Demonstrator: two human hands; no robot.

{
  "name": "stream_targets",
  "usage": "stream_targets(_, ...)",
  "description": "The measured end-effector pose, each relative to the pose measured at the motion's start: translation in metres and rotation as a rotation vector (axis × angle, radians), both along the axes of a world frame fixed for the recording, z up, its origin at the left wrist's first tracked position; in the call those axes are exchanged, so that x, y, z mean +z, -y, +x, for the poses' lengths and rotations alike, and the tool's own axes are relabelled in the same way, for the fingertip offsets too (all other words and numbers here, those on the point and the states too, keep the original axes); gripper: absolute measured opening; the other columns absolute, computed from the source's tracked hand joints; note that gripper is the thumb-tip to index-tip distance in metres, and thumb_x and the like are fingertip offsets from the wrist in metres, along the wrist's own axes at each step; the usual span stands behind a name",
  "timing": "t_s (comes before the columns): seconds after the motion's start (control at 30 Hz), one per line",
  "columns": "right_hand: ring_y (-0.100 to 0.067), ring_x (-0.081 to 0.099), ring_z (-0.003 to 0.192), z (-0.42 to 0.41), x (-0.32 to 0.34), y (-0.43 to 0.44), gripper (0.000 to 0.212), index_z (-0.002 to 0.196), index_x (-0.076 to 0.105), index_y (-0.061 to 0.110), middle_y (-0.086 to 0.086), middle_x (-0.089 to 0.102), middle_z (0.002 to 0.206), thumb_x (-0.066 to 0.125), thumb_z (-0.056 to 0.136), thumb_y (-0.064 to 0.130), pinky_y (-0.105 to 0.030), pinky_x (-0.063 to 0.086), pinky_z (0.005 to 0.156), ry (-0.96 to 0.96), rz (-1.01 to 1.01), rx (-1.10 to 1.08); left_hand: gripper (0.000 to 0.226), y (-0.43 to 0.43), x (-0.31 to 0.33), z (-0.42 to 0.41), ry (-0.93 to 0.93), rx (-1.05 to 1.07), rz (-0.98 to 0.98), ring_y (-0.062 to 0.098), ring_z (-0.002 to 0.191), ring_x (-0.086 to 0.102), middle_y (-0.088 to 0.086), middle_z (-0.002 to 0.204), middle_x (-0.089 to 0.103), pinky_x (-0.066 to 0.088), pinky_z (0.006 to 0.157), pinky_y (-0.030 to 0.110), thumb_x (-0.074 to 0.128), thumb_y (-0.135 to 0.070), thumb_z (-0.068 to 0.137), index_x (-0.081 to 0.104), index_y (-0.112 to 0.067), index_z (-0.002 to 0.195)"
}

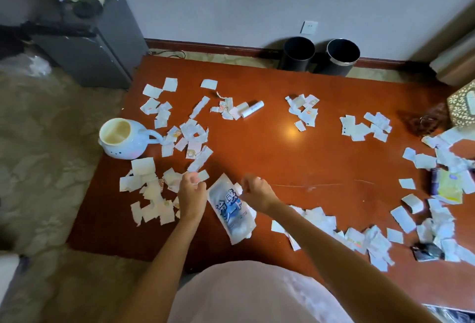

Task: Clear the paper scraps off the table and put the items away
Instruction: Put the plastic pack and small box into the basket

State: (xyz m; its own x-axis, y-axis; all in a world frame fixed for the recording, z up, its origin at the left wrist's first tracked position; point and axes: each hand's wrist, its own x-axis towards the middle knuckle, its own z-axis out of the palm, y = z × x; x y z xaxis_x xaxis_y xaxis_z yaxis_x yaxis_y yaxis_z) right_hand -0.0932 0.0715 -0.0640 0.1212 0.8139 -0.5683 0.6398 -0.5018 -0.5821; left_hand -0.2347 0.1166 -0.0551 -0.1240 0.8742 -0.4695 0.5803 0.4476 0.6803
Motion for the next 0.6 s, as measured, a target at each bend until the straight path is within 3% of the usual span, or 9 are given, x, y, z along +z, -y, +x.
stream_targets(0.1, -0.014, 0.045, 0.065, 0.025, 0.018, -0.008, 0.04, 0.067, 0.031, 0.023, 0.0, 0.043, 0.069, 0.055, 0.086, -0.003, -0.027, 0.041, 0.052, -0.214, 0.069, -0.137, 0.035, 0.001, 0.005, 0.017, 0.068, 0.062, -0.157, 0.027, 0.124, 0.05, 0.01, 0.136, 0.05, 0.042, 0.102, 0.04, 0.046, -0.024, 0.096, 0.045, -0.012, 0.129)
stream_targets(0.17, -0.022, 0.047, 0.075, 0.038, 0.027, -0.014, 0.037, 0.069, 0.033, 0.021, -0.007, 0.044, 0.074, 0.054, 0.087, -0.005, -0.046, 0.053, 0.071, -0.355, 0.118, -0.247, 0.039, -0.001, 0.013, 0.03, 0.2, 0.089, -0.306, 0.027, 0.122, 0.053, 0.008, 0.134, 0.052, 0.045, 0.101, 0.041, 0.045, -0.034, 0.096, 0.045, -0.014, 0.13)
stream_targets(0.23, -0.027, 0.045, 0.082, 0.049, 0.034, -0.022, 0.035, 0.072, 0.034, 0.019, -0.013, 0.042, 0.079, 0.052, 0.088, -0.006, -0.055, 0.049, 0.086, -0.483, 0.138, -0.318, 0.036, -0.005, 0.02, 0.041, 0.408, 0.095, -0.455, 0.025, 0.115, 0.059, 0.008, 0.123, 0.059, 0.048, 0.096, 0.039, 0.045, -0.037, 0.096, 0.049, -0.016, 0.124)
stream_targets(0.33, -0.026, 0.045, 0.084, 0.064, 0.041, -0.035, 0.031, 0.074, 0.034, 0.015, -0.008, 0.04, 0.075, 0.051, 0.09, -0.005, -0.04, 0.052, 0.083, -0.638, 0.145, -0.353, 0.027, -0.021, 0.026, 0.051, 0.586, 0.125, -0.524, 0.021, 0.107, 0.06, 0.007, 0.115, 0.063, 0.047, 0.096, 0.038, 0.053, -0.03, 0.093, 0.054, -0.015, 0.115)
stream_targets(0.4, -0.02, 0.05, 0.082, 0.072, 0.042, -0.048, 0.031, 0.074, 0.033, 0.014, -0.004, 0.043, 0.072, 0.051, 0.09, -0.006, -0.032, 0.052, 0.079, -0.749, 0.154, -0.389, 0.027, -0.037, 0.024, 0.055, 0.504, 0.136, -0.497, 0.019, 0.11, 0.057, 0.007, 0.116, 0.061, 0.046, 0.097, 0.04, 0.059, -0.028, 0.09, 0.055, -0.016, 0.114)
stream_targets(0.5, -0.016, 0.056, 0.076, 0.082, 0.044, -0.074, 0.031, 0.073, 0.035, 0.013, 0.0, 0.055, 0.066, 0.053, 0.088, -0.007, -0.028, 0.053, 0.076, -0.857, 0.177, -0.418, 0.025, -0.062, 0.024, 0.06, 0.509, 0.121, -0.532, 0.019, 0.114, 0.053, 0.006, 0.116, 0.058, 0.046, 0.094, 0.04, 0.06, -0.026, 0.089, 0.054, -0.017, 0.112)
stream_targets(0.6, -0.015, 0.059, 0.078, 0.087, 0.044, -0.1, 0.026, 0.076, 0.04, 0.014, -0.002, 0.057, 0.079, 0.053, 0.088, -0.005, -0.024, 0.057, 0.07, -0.858, 0.149, -0.423, 0.022, -0.086, 0.025, 0.066, 0.605, 0.112, -0.491, 0.02, 0.11, 0.056, 0.006, 0.111, 0.061, 0.048, 0.089, 0.037, 0.059, -0.014, 0.09, 0.056, -0.014, 0.112)
